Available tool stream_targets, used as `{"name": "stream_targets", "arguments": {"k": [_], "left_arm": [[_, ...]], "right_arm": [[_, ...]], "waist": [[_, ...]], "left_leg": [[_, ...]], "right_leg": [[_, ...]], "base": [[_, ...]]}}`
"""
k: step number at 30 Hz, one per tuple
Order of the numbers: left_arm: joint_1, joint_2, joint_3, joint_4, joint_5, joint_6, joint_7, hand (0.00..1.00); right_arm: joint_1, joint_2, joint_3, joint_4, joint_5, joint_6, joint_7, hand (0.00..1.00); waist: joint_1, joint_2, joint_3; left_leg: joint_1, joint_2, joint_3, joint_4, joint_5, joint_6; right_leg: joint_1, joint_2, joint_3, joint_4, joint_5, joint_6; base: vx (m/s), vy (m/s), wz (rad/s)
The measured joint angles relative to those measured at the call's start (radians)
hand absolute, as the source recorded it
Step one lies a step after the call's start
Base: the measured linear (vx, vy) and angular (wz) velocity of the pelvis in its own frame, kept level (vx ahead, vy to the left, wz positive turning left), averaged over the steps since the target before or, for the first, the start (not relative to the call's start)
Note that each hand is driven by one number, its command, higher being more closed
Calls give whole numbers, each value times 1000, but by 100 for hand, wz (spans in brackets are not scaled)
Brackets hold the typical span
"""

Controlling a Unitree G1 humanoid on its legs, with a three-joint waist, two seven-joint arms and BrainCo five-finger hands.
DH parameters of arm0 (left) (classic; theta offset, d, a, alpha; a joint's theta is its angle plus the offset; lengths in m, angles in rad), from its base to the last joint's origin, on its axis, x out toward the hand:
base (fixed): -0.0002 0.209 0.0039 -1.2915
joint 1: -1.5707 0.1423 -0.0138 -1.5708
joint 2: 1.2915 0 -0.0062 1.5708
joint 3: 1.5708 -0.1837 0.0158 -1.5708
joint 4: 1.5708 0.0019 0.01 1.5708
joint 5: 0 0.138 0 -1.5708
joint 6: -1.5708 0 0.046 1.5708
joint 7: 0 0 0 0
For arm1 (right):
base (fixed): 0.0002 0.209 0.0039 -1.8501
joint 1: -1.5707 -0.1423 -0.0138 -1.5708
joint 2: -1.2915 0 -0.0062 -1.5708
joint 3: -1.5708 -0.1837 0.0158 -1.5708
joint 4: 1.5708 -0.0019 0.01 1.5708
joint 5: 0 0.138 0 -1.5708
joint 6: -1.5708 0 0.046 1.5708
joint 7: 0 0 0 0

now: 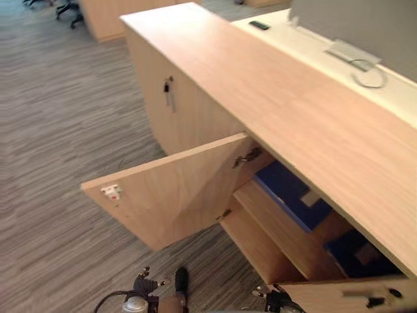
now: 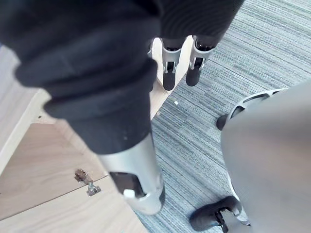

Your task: Walk over to the cabinet, pick up the folder, carry it to the office cabinet, place the folder inside the office cabinet, then close the office cabinet door

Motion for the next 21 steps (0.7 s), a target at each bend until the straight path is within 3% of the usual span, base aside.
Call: {"name": "stream_targets", "arguments": {"k": [1, 3, 5, 6, 7, 8, 9, 10, 11, 12, 13, 15, 18, 19, 21], "left_arm": [[12, 3, 12, -11, 1, 0, 1, 0], [44, 15, 71, -43, 10, 0, 5, 0], [100, 20, 142, -106, 15, -1, 13, 0], [124, 20, 187, -131, 24, 0, 16, 0], [137, 19, 211, -144, 28, 0, 20, 0], [147, 19, 267, -157, 31, 2, 25, 0], [171, 18, 319, -170, 31, 5, 35, 0], [184, 18, 341, -186, 31, 5, 40, 0], [202, 17, 373, -224, 33, 5, 54, 0], [206, 14, 384, -246, 36, 4, 57, 0], [219, 0, 390, -322, 48, 0, 66, 0], [229, -14, 365, -401, 61, 1, 70, 0], [240, -34, 290, -535, 95, 1, 71, 0], [239, -38, 258, -565, 105, 0, 69, 0], [216, -38, 204, -576, 119, 3, 57, 0]], "right_arm": [[0, -3, -9, 0, 5, 0, -1, 0], [2, -6, -43, 0, 25, 0, -2, 0], [2, -19, -87, 0, 33, -1, -3, 0], [5, -27, -117, 0, 38, -2, -3, 0], [11, -35, -130, 0, 48, -2, -4, 0], [25, -37, -181, 2, 63, -4, -6, 0], [48, -48, -215, -8, 73, -5, -9, 0], [61, -54, -227, -14, 78, -5, -10, 0], [96, -64, -233, -30, 91, -5, -12, 0], [114, -68, -233, -36, 97, -4, -13, 0], [142, -72, -233, -40, 107, 2, -16, 0], [143, -68, -232, -43, 107, 3, -16, 0], [135, -35, -223, -86, 109, 3, -17, 0], [132, -29, -201, -105, 112, 2, -8, 0], [120, -12, -173, -120, 148, -4, -9, 0]], "waist": [[-1, 15, 9], [-1, 15, 7], [2, 33, 11], [1, 46, 14], [2, 47, 9], [4, 33, 12], [2, 35, 8], [5, 45, 4], [-1, 69, -9], [-3, 82, -10], [6, 102, -17], [1, 104, -26], [8, 106, -26], [10, 107, -30], [10, 95, -31]], "left_leg": [[11, 2, -9, -2, -4, -2], [20, -11, -19, -6, -7, -5], [12, -17, -17, -7, -1, -13], [8, -19, -20, -10, 11, -33], [-2, -23, -28, -7, 15, -74], [-55, -16, -35, 175, -86, -9], [-90, 36, -17, 366, -196, -31], [-89, 74, -19, 421, -224, -56], [-83, 155, -38, 463, -233, -84], [-71, 187, -56, 449, -219, -101], [-9, 224, -123, 309, -109, -128], [-5, 190, -140, 261, -114, -135], [1, 174, -151, 234, -184, -195], [5, 180, -123, 234, -241, -216], [-3, 177, -79, 232, -270, -228]], "right_leg": [[-12, 1, 3, 22, -18, 2], [-24, -3, 11, 19, -19, -4], [-35, -18, 25, 21, -36, 9], [-40, -24, 24, 18, -40, 10], [-47, -34, 20, 19, -39, 9], [-66, -84, 15, 26, -26, 13], [-74, -115, 18, 23, -9, 25], [-73, -123, 23, 19, -3, 31], [-74, -131, 26, 21, 3, 39], [-78, -134, 25, 29, 3, 40], [-105, -148, 27, 62, 4, 42], [-127, -176, 21, 68, 40, 52], [-151, -204, 24, 48, 112, 67], [-172, -204, 37, 43, 126, 82], [-216, -205, 89, 27, 179, 80]], "base": [[78, 91, 30], [0, 41, 14], [-17, -2, -4], [-48, -16, -7], [-73, -12, -11], [-36, -24, -24], [34, -11, -33], [141, 31, -21], [169, 97, 1], [186, 222, 14], [150, 327, 14], [67, 362, 18], [-30, 333, -9], [-55, 273, -49], [-99, 251, -66]]}}
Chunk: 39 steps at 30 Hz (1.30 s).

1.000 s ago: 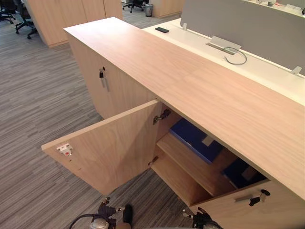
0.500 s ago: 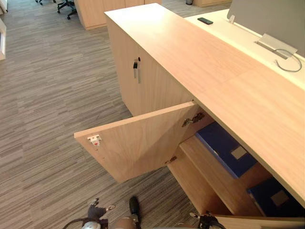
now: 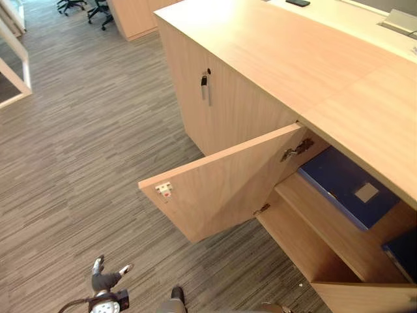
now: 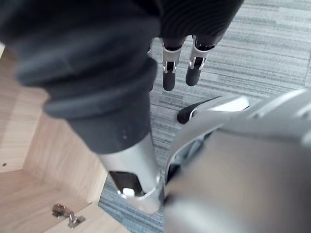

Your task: Walk over to the cabinet, pick up the folder, carry it to the office cabinet, place the folder inside the office cabinet, then close the office cabinet door

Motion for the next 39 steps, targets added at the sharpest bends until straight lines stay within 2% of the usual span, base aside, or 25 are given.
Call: {"name": "stream_targets", "arguments": {"k": [2, 4, 7, 9, 12, 16, 19, 23, 29, 39], "left_arm": [[-20, 3, -70, 2, 33, 0, -13, 0], [-60, 15, -107, 4, 53, -1, -13, 0], [-129, 43, -166, 32, 70, -4, -7, 0], [-154, 40, -186, 34, 80, 0, 6, 0], [-141, 63, -163, 43, 80, 15, 31, 0], [-123, 84, -164, 49, 80, 27, 33, 0], [-128, 97, -170, 69, 79, 27, 33, 0], [-172, 137, -193, 122, 7, 31, 30, 0], [-206, 163, -203, 158, -34, 35, 30, 0], [-214, 165, -212, 182, -98, 35, 16, 0]], "right_arm": [[0, 0, 35, 0, 20, -2, -1, 0], [9, 3, 54, 1, 20, -3, -1, 0], [19, 3, 68, 5, 17, -1, -1, 0], [19, 1, 68, 12, 13, 2, 0, 0], [24, -9, 63, 15, -2, 5, 3, 0], [24, -22, 61, 27, -1, 4, 5, 0], [26, -30, 61, 44, 10, 4, 5, 0], [33, -30, 61, 44, 20, 4, 9, 0], [33, -32, 61, 52, 20, 5, 17, 0], [38, -36, 69, 53, 17, 9, 25, 0]], "waist": [[-8, 3, -22], [-19, -8, -41], [-28, -14, -61], [-28, -9, -63], [-26, 7, -71], [-24, 25, -84], [-27, 26, -91], [-30, 27, -99], [-28, 27, -106], [-20, 27, -111]], "left_leg": [[12, 7, 61, -35, 10, 14], [27, 7, 81, -87, 35, 15], [50, 20, 90, -189, 107, 0], [92, 51, 127, -262, 157, -23], [107, 102, 153, -262, 168, -39], [109, 140, 175, -265, 179, -58], [109, 140, 186, -267, 184, -65], [109, 139, 187, -267, 189, -66], [114, 139, 190, -267, 190, -66], [129, 139, 205, -268, 190, -66]], "right_leg": [[-48, 20, 51, -29, 92, -7], [-67, 33, 71, -60, 116, -14], [-70, 65, 79, -102, 113, -8], [-70, 113, 96, -128, 87, 7], [-70, 166, 117, -131, 49, 1], [-87, 208, 142, -128, 45, -7], [-97, 210, 157, -121, 46, -9], [-99, 211, 163, -123, 50, -14], [-96, 213, 166, -124, 52, -18], [-94, 216, 183, -124, 54, -20]], "base": [[-136, 194, -83], [-104, 53, -45], [-40, -66, -15], [-19, -169, -43], [-42, -192, -34], [-60, -129, -20], [-77, -45, -11], [-64, -13, -3], [-1, 0, -1], [-29, -3, -4]]}}
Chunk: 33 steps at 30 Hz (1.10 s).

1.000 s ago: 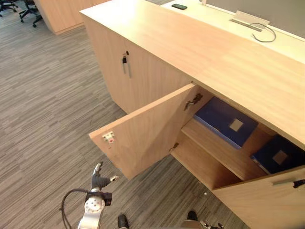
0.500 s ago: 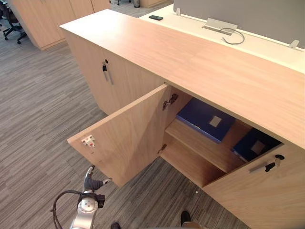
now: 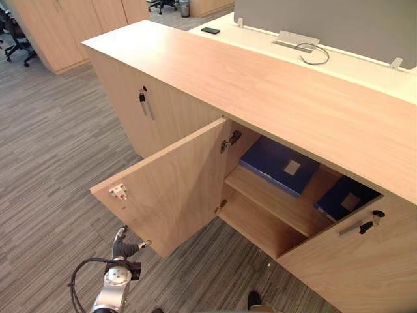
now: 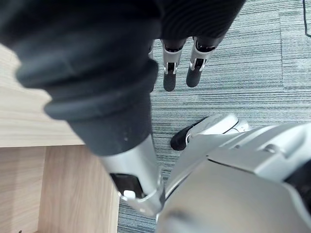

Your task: Walk over to the cabinet, pick up the folder, carry it to the office cabinet, place the folder inside the office cabinet, then close the office cabinet door

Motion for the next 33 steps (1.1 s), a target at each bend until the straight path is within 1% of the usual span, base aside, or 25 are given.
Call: {"name": "stream_targets", "arguments": {"k": [1, 4, 9, 10, 11, 12, 13, 14, 16, 17, 18, 19, 21, 22, 23, 25, 28, 30, 33], "left_arm": [[-1, 0, -1, 2, -6, 0, 0, 0], [-25, -2, -3, 25, -95, -4, -6, 0], [-59, 3, -3, 52, -196, -5, -5, 0], [-65, 3, -3, 58, -233, -8, -6, 0], [-68, 2, -7, 59, -321, -13, -8, 0], [-69, 1, -7, 62, -355, -19, -9, 0], [-75, -1, -5, 82, -432, -40, -18, 0], [-82, -4, -3, 97, -559, -58, -30, 0], [-92, -12, 4, 112, -642, -73, -30, 0], [-106, -12, 9, 132, -707, -84, -32, 0], [-113, -12, 13, 141, -732, -89, -35, 0], [-133, -16, 37, 165, -801, -100, -42, 0], [-167, -23, 68, 195, -888, -110, -36, 0], [-175, -25, 77, 202, -913, -118, -33, 0], [-192, -29, 95, 211, -960, -130, -25, 0], [-214, -31, 130, 220, -1026, -136, -3, 0], [-243, -39, 188, 233, -1077, -138, 19, 0], [-253, -43, 206, 233, -1089, -139, 30, 0], [-271, -50, 238, 233, -1091, -154, 60, 0]], "right_arm": [[0, -1, 1, 0, 0, 0, 0, 0], [2, -3, 4, 0, 0, 2, 0, 0], [2, -4, 9, 2, -1, 2, 0, 0], [2, -4, 9, 4, -2, 2, 0, 0], [1, -5, 11, 6, -8, 2, 0, 0], [1, -6, 16, 7, -13, 2, 0, 0], [1, -12, 36, 8, -21, 3, 0, 0], [1, -13, 44, 8, -22, 3, 0, 0], [0, -13, 48, 8, -22, 3, 0, 0], [0, -13, 49, 9, -22, 3, -1, 0], [0, -13, 52, 9, -22, 3, -1, 0], [0, -18, 85, 9, -22, 3, -3, 0], [-1, -31, 117, 9, -21, 2, -5, 0], [-3, -32, 126, 9, -21, 3, -5, 0], [-3, -34, 140, 9, -21, 3, -6, 0], [-9, -41, 157, 10, -20, 3, -8, 0], [-10, -40, 169, 11, -19, 4, -9, 0], [-10, -42, 179, 18, -16, 4, -9, 0], [-12, -45, 191, 31, -10, 6, -9, 0]], "waist": [[0, 0, -1], [2, 0, -2], [1, -1, -4], [1, -1, -4], [0, -2, -4], [-1, -2, -5], [-2, -2, -5], [-3, -3, -5], [-9, -3, -6], [-13, -4, -7], [-14, -4, -7], [-19, -6, -8], [-22, -7, -8], [-24, -7, -8], [-26, -7, -8], [-38, -9, -7], [-44, -15, -2], [-45, -18, -2], [-49, -20, -1]], "left_leg": [[0, 0, 0, 0, 0, 0], [0, 0, -1, 0, 0, 0], [0, 0, -1, 0, 0, 0], [1, 0, -1, 0, 0, 0], [2, 0, -1, 0, 0, 0], [3, 0, 1, 0, 0, 0], [8, 0, 6, 0, 0, 0], [14, 0, 12, 0, 0, 0], [14, 0, 14, 0, -1, 0], [15, 0, 15, 0, 0, 0], [16, 0, 15, 0, 0, 0], [17, -1, 17, 0, 0, 0], [19, -1, 18, 0, 0, 0], [20, -1, 18, 0, 0, 0], [20, -1, 19, 0, 0, 0], [20, -1, 19, 0, 0, 0], [19, -1, 20, 1, 0, 0], [17, -1, 20, 1, 0, 0], [14, -1, 20, 1, 0, 0]], "right_leg": [[0, 0, 0, 0, 0, 0], [0, 0, 0, 0, 0, 0], [0, 0, 1, -1, 0, 0], [0, 0, 1, -1, 0, 0], [0, 1, 2, 0, 0, 0], [0, 1, 4, 0, 0, 0], [0, 2, 8, 2, 0, 0], [0, 3, 15, 3, 0, 0], [-2, 3, 17, 6, 1, -1], [-4, 3, 19, 9, 1, -1], [-4, 3, 20, 10, 1, -1], [-6, 3, 23, 13, 1, -1], [-7, 3, 24, 16, 1, -1], [-7, 3, 25, 17, 1, -1], [-8, 3, 26, 17, 1, -1], [-9, 3, 26, 19, 0, -1], [-12, 3, 26, 21, 0, -1], [-14, 3, 26, 22, 0, 0], [-21, 3, 25, 27, -1, 0]], "base": [[0, 0, 0], [0, 0, 0], [0, 0, 0], [0, 0, 0], [0, 0, 0], [-14, -3, -7], [-24, -3, -12], [-28, -4, -12], [-35, -6, -6], [-41, -7, -4], [-47, -8, -5], [-27, -5, -4], [-15, -4, -2], [0, 0, 0], [0, 0, 0], [0, 0, 0], [0, 0, 0], [0, 0, 0], [0, 0, 0]]}}
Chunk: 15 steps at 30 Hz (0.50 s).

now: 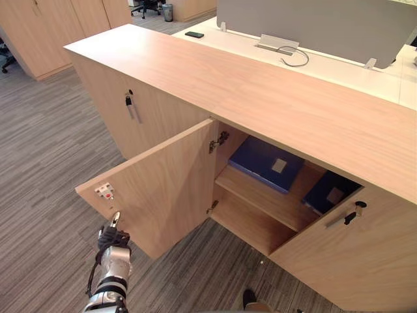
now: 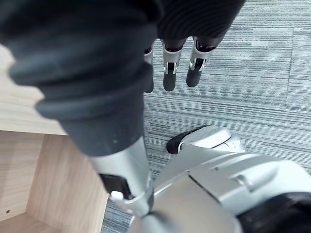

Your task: Walk over to the cabinet, pick up the folder, carry it to the office cabinet, place the folder inside the office cabinet, then close the office cabinet door

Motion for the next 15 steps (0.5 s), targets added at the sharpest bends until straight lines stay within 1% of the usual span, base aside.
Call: {"name": "stream_targets", "arguments": {"k": [4, 7, 9, 10, 11, 12, 13, 14, 15], "left_arm": [[-23, -16, 46, -3, 2, -15, 39, 0], [-26, -38, 65, -27, 42, -19, 60, 0], [-14, -33, 10, -57, 108, -18, 84, 0], [5, -24, -40, -85, 165, -11, 87, 0], [33, -8, -109, -123, 286, 0, 88, 0], [58, 11, -164, -140, 340, 5, 86, 0], [77, 23, -204, -154, 368, 8, 86, 0], [125, 56, -290, -198, 431, 19, 84, 0], [143, 68, -324, -219, 444, 22, 84, 0]], "right_arm": [[0, 0, 4, 1, 27, 7, 0, 0], [0, 2, 5, 1, 30, 7, -1, 0], [0, 4, 4, 0, 30, 7, -1, 0], [1, 5, 4, -1, 30, 7, -1, 0], [3, 7, 2, -3, 30, 6, -1, 0], [5, 12, -3, -3, 30, 6, -1, 0], [7, 13, -8, -4, 30, 5, -1, 0], [13, 14, -20, -4, 29, 4, 1, 0], [16, 14, -33, -4, 28, 4, 2, 0]], "waist": [[-3, -2, 1], [-4, -5, 4], [-2, -11, 9], [0, -14, 12], [5, -18, 16], [9, -19, 16], [12, -19, 17], [23, -19, 17], [30, -19, 16]], "left_leg": [[1, 0, 0, 0, 1, 0], [2, 0, 0, 0, 2, 1], [1, 0, -2, 0, 4, 0], [0, 0, -3, 0, 4, 0], [-1, 0, -4, 0, 5, -1], [-2, 0, -4, 0, 5, -1], [-2, 0, -4, 0, 5, -1], [-3, 0, -4, -1, 4, -2], [-3, 0, -3, -1, 4, -2]], "right_leg": [[-4, 0, 0, 12, -5, -1], [-6, -1, 1, 16, -6, -1], [-6, -1, 0, 18, -6, -1], [-6, -2, 0, 18, -6, -1], [-6, -2, 1, 18, -6, -1], [-6, -2, 1, 16, -6, -1], [-5, -2, 0, 15, -6, -1], [-3, -2, 0, 10, -6, 0], [-2, -2, 0, 8, -6, 0]], "base": [[0, 0, 0], [0, 0, 0], [0, 0, 0], [-20, -4, 3], [0, 0, 0], [0, 0, 0], [0, 0, 0], [0, 0, 0], [22, 2, 4]]}}
